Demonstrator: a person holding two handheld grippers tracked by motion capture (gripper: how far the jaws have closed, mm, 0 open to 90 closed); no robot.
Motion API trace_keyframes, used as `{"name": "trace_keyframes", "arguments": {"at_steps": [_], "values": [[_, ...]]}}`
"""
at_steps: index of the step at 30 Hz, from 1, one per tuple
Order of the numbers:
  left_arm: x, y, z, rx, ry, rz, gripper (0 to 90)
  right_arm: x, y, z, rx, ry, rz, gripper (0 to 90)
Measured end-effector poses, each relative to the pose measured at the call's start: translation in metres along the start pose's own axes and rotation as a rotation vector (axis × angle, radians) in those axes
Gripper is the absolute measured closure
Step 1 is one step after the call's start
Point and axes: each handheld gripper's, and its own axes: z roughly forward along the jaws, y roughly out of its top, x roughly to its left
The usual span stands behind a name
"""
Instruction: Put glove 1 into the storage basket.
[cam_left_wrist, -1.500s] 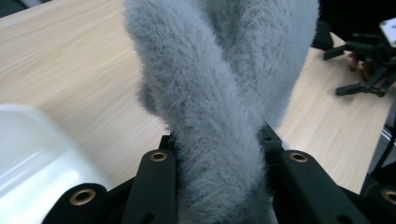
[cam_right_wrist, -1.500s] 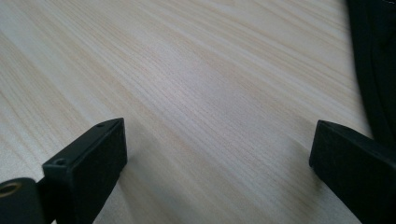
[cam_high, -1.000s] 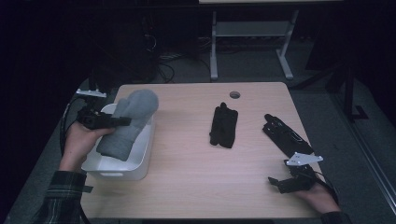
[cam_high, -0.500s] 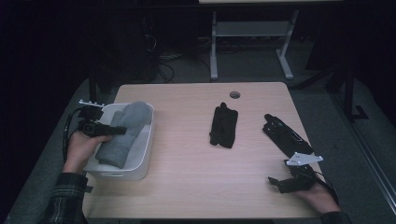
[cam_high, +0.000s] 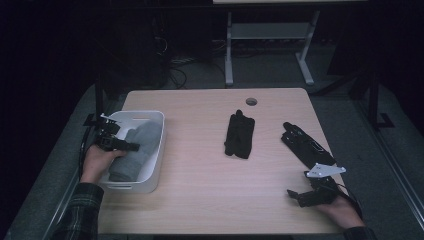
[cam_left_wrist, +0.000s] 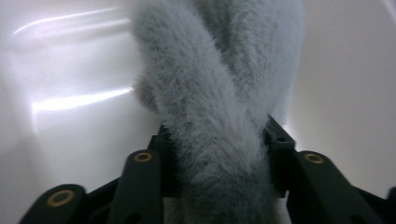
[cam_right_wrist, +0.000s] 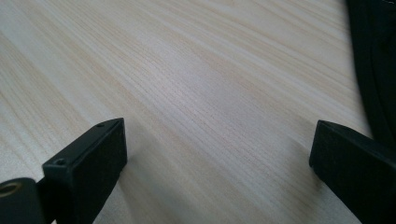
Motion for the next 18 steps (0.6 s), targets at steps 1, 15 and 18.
{"name": "trace_keyframes", "arguments": {"at_steps": [1,15,18], "values": [[0.000,0.000,0.000,-0.001,0.004,0.002,52.4,0.000,0.000,0.000,0.000,0.000,0.000,3.9],[-0.003,0.002,-0.014,-0.062,0.098,0.027,21.0,0.000,0.000,0.000,0.000,0.000,0.000,3.9],[-0.008,0.005,-0.020,-0.078,0.110,0.044,16.6,0.000,0.000,0.000,0.000,0.000,0.000,3.9]]}}
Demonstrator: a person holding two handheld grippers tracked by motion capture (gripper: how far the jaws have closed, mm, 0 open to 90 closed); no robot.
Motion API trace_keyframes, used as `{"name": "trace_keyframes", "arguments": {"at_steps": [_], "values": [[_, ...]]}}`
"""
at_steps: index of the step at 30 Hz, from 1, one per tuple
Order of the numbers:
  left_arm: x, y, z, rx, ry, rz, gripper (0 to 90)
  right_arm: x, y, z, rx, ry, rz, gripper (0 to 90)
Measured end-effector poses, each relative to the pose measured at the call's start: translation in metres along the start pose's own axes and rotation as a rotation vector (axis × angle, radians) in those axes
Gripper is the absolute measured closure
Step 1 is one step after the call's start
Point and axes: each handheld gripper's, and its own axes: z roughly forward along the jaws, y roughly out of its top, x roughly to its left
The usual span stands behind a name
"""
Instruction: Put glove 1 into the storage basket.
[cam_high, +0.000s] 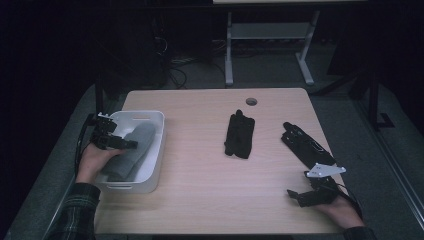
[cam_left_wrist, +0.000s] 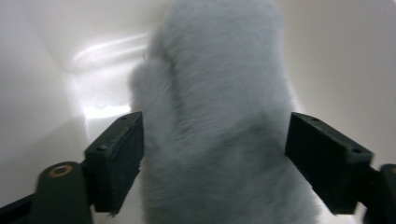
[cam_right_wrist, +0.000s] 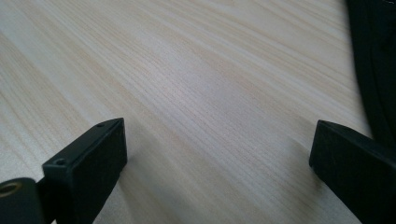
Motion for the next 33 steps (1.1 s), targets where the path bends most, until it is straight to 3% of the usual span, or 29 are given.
{"name": "trace_keyframes", "arguments": {"at_steps": [7,14,22,33], "values": [[-0.019,0.010,-0.014,-0.059,-0.020,0.049,15.6,0.000,0.000,0.000,0.000,0.000,0.000,3.9],[-0.054,0.020,-0.019,-0.109,-0.073,0.132,15.6,0.000,0.000,0.000,0.000,0.000,0.000,3.9],[-0.101,0.027,-0.014,-0.154,-0.155,0.210,15.1,0.000,0.000,0.000,0.000,0.000,0.000,3.9],[-0.161,0.026,0.005,-0.147,-0.230,0.312,12.4,0.000,0.000,0.000,0.000,0.000,0.000,3.9]]}}
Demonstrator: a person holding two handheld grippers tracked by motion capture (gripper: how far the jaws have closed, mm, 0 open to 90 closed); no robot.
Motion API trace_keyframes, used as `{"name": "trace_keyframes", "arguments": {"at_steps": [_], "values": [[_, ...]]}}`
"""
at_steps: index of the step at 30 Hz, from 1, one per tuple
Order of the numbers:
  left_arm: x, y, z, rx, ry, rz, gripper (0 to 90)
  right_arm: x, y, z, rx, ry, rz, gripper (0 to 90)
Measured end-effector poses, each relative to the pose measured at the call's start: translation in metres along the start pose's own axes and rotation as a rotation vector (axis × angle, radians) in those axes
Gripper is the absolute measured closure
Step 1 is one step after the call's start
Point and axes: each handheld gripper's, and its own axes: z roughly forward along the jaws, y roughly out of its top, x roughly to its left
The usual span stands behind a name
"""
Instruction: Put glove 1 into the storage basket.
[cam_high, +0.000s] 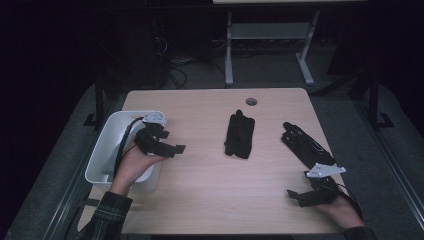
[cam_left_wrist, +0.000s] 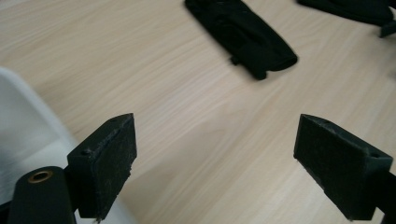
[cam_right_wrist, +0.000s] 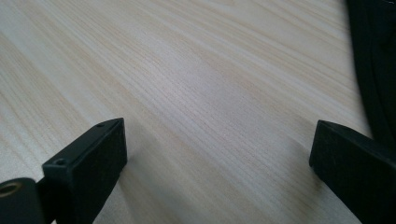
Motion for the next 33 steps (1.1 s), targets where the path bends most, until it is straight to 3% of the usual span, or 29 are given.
{"name": "trace_keyframes", "arguments": {"at_steps": [6,12,22,33], "values": [[-0.024,-0.001,0.018,0.010,-0.035,0.045,12.4,0.000,0.000,0.000,0.001,0.000,0.001,3.8],[-0.042,-0.012,0.035,-0.005,-0.034,0.079,12.5,0.000,0.000,0.000,0.001,0.000,0.001,3.7],[-0.055,-0.044,0.063,0.066,-0.048,0.121,12.5,0.000,0.000,0.000,0.001,-0.001,0.001,3.6],[-0.062,-0.074,0.074,0.050,-0.061,0.153,12.4,0.000,0.000,0.000,0.002,-0.002,0.001,3.7]]}}
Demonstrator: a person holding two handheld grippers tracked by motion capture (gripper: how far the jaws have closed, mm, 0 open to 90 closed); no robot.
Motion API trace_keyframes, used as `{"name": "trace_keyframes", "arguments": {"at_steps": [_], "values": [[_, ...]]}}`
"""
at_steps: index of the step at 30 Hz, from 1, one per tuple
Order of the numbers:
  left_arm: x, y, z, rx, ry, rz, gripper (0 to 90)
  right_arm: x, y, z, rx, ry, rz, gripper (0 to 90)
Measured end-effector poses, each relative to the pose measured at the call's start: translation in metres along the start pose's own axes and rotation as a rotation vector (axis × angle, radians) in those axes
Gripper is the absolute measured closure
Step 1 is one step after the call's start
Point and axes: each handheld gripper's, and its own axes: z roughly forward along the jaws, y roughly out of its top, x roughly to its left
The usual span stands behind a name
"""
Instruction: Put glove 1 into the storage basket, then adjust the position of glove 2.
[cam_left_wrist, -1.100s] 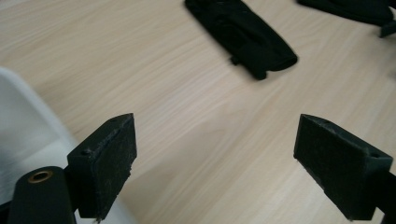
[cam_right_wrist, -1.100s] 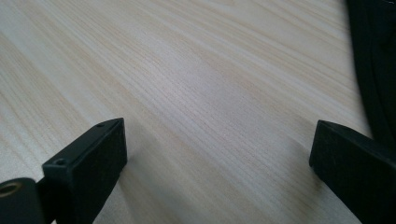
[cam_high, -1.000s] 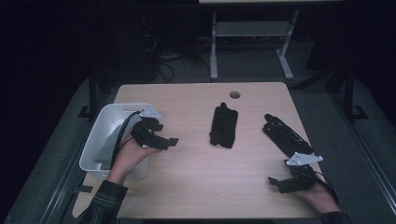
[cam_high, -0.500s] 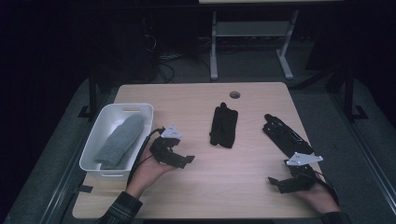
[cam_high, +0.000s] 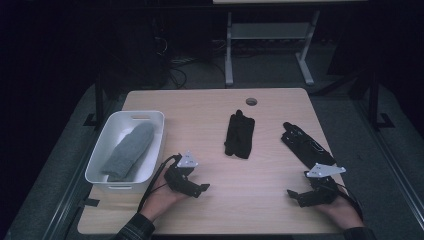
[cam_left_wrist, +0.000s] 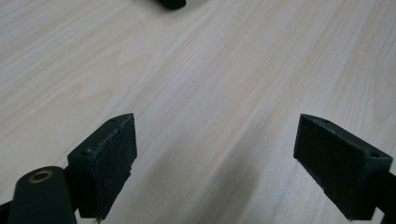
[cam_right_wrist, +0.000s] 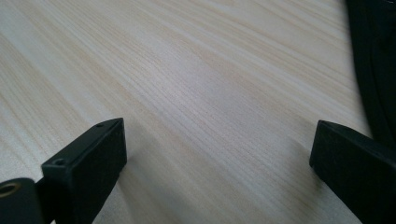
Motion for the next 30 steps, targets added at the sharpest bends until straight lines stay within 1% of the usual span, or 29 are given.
{"name": "trace_keyframes", "arguments": {"at_steps": [2,3,4,5,6,8,10,11,13,15,20,21,23,25,26,27,30], "values": [[0.000,-0.005,0.002,0.007,-0.002,-0.003,12.4,0.000,0.000,0.000,0.000,0.000,0.000,3.7],[-0.001,-0.007,0.003,0.022,0.005,0.013,12.4,0.000,0.000,0.000,0.000,0.000,0.000,3.7],[-0.002,-0.009,0.005,0.028,0.010,0.014,12.5,0.000,0.000,0.000,0.001,0.001,0.001,3.7],[-0.002,-0.012,0.007,0.037,0.015,0.025,12.5,0.000,0.000,0.000,0.003,0.001,0.002,3.8],[-0.003,-0.014,0.008,0.036,0.016,0.020,12.4,0.000,0.001,0.000,0.007,0.000,0.002,3.8],[-0.005,-0.017,0.008,0.025,0.030,0.043,12.4,0.000,0.001,0.000,0.009,0.001,0.003,4.6],[-0.004,-0.019,0.008,0.003,0.020,0.052,12.3,0.000,0.002,-0.001,0.016,0.001,0.000,5.8],[-0.003,-0.022,0.008,-0.022,0.012,0.059,12.3,0.000,0.002,-0.001,0.020,0.000,0.000,6.7],[-0.001,-0.027,0.007,-0.056,0.002,0.066,12.3,0.000,0.004,-0.003,0.024,-0.001,0.005,11.5],[-0.001,-0.027,0.007,-0.056,-0.001,0.064,12.4,-0.001,0.005,-0.005,0.022,0.006,0.003,13.3],[-0.001,-0.027,0.007,-0.056,-0.001,0.064,12.4,-0.001,0.011,-0.010,0.003,0.000,0.021,14.8],[-0.001,-0.027,0.007,-0.055,0.000,0.065,12.4,-0.001,0.013,-0.010,0.003,-0.001,0.023,16.4],[-0.001,-0.027,0.007,-0.050,-0.001,0.071,12.4,-0.003,0.017,-0.011,0.009,0.012,0.035,22.8],[-0.001,-0.027,0.007,-0.056,-0.002,0.064,12.4,-0.006,0.022,-0.011,0.007,0.014,0.044,26.5],[-0.002,-0.027,0.008,-0.062,-0.001,0.058,12.4,-0.007,0.024,-0.012,0.010,0.009,0.044,32.4],[-0.001,-0.027,0.007,-0.056,0.002,0.071,12.4,-0.009,0.027,-0.013,0.004,0.009,0.047,38.2],[-0.001,-0.027,0.007,-0.057,0.001,0.072,12.4,-0.016,0.037,-0.016,-0.015,-0.013,0.049,55.2]]}}
